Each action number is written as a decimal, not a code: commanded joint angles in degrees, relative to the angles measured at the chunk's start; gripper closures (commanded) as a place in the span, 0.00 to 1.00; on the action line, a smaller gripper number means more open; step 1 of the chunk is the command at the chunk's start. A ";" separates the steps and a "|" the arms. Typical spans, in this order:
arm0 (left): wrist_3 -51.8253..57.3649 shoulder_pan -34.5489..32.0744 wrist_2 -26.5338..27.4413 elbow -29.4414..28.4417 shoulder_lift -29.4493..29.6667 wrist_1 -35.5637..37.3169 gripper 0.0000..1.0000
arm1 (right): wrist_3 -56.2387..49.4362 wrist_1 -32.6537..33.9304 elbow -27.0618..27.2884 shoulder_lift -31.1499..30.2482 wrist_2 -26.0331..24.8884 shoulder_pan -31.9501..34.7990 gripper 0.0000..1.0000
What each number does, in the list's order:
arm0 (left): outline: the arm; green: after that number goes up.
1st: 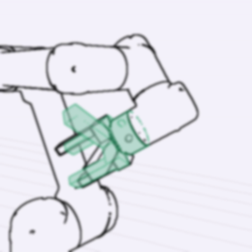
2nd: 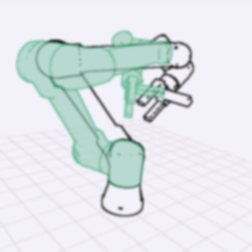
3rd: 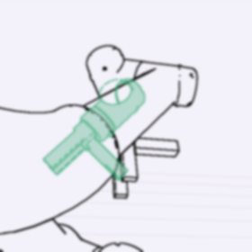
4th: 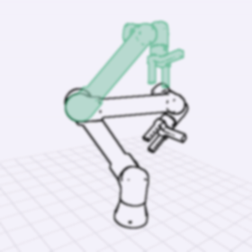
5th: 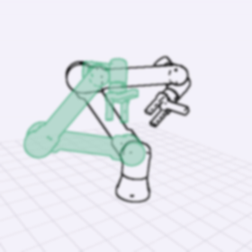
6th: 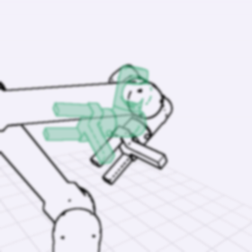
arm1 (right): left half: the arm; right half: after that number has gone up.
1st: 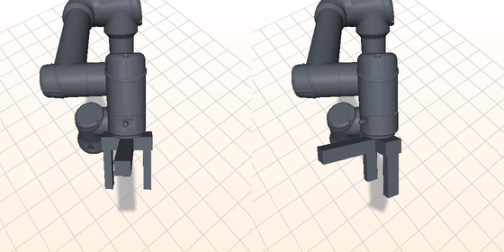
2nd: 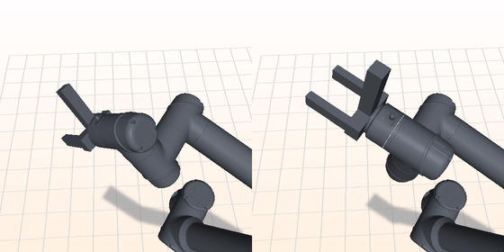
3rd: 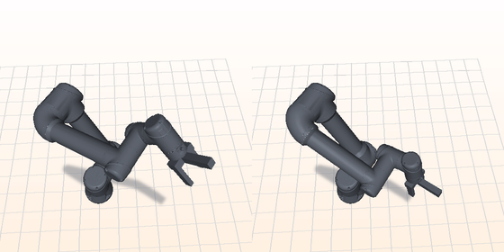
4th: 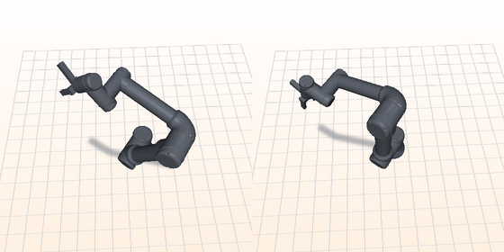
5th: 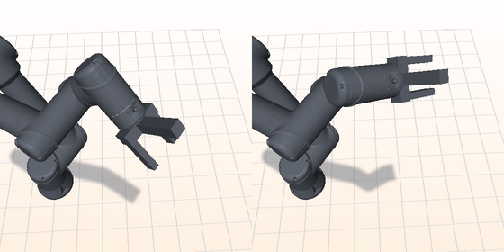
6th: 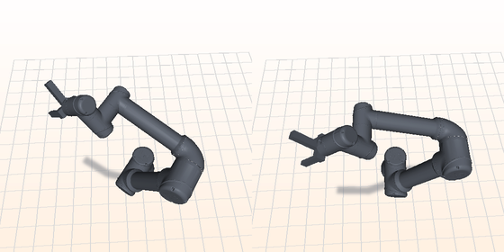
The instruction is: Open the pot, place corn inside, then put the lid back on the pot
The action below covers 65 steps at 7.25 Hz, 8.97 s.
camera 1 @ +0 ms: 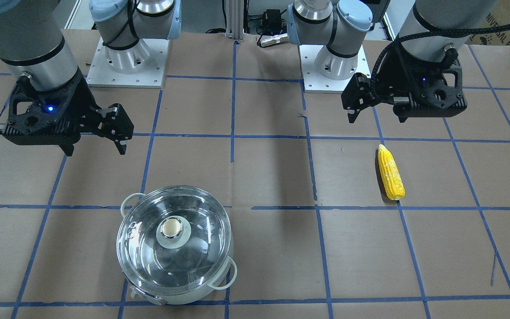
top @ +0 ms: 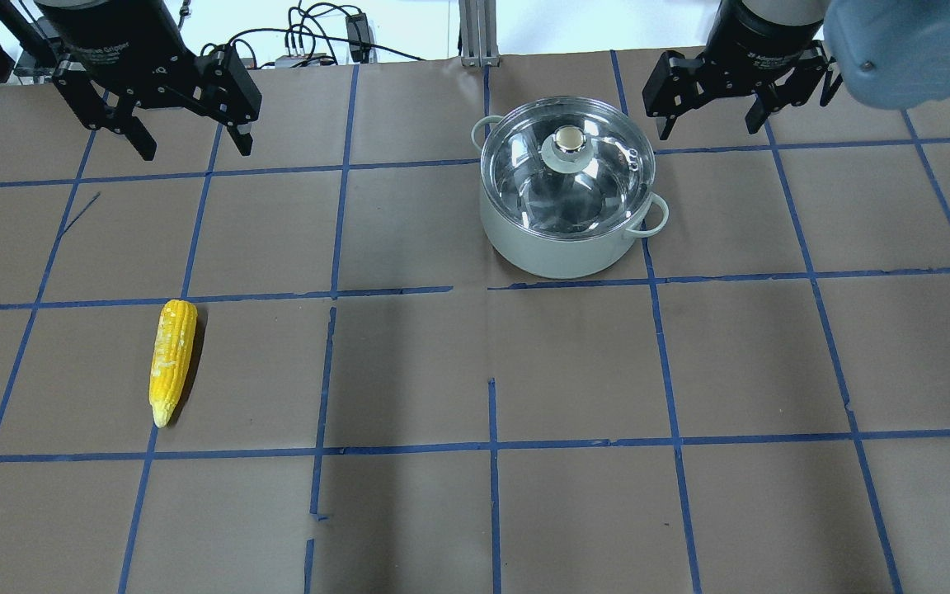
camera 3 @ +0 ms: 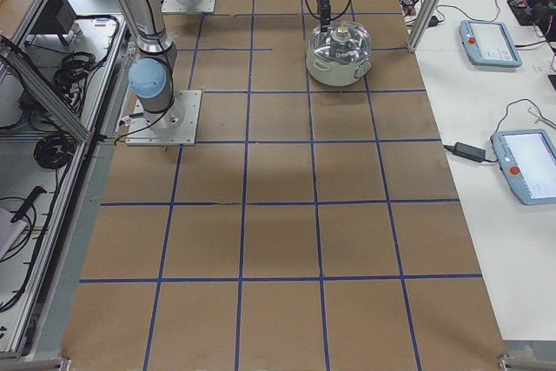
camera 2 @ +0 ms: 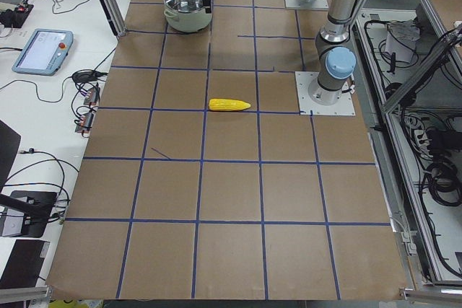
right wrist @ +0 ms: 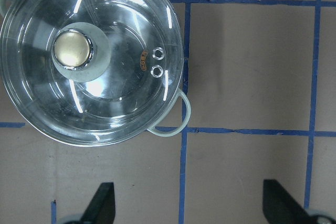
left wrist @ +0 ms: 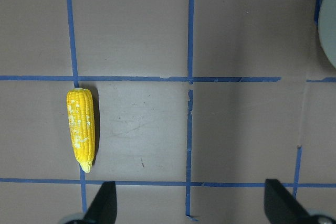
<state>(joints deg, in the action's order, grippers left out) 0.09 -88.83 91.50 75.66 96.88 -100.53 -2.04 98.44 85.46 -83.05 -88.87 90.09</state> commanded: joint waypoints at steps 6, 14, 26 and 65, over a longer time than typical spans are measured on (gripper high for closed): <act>1.22 -0.21 0.08 2.38 -1.95 -0.02 0.00 | -0.42 2.98 0.24 -0.10 -0.07 -0.09 0.00; 2.10 -0.21 0.34 3.79 -2.13 0.51 0.00 | 3.79 11.39 -9.96 18.94 -3.33 8.70 0.00; 2.72 0.15 0.34 3.79 -1.87 0.51 0.00 | 3.97 11.69 -9.52 21.52 -2.27 10.63 0.24; -22.04 -20.93 -6.86 -15.49 29.91 23.54 0.73 | -12.38 -7.48 3.75 -4.23 -3.33 -11.16 0.68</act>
<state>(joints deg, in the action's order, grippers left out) -18.53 -107.01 84.70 66.51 121.73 -76.73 -14.36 90.92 89.18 -87.27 -92.15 79.07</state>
